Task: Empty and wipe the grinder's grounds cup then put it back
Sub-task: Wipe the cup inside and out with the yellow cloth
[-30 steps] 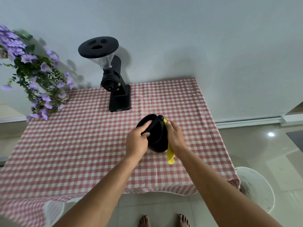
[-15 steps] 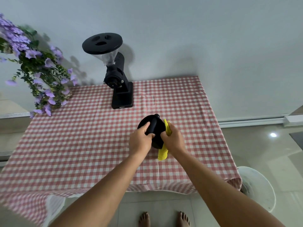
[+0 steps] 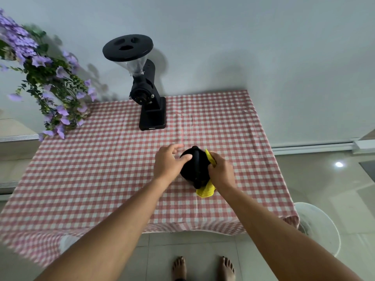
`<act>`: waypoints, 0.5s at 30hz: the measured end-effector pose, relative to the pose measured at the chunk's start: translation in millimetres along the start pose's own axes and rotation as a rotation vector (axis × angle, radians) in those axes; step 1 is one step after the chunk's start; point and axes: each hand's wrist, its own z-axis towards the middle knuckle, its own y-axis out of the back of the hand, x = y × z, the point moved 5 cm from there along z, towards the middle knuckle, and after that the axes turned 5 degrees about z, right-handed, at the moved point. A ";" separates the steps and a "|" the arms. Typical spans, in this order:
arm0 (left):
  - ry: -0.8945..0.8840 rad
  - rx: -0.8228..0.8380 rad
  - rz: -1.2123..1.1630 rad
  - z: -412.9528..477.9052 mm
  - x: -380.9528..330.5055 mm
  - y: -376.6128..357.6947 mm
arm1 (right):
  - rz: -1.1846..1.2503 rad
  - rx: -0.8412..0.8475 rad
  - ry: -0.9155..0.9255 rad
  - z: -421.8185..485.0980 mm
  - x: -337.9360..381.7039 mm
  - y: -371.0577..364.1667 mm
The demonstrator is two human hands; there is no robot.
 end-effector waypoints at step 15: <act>0.279 0.683 -0.515 -3.2 27.4 -34.9 | 0.136 0.102 0.113 -4.0 -15.7 9.3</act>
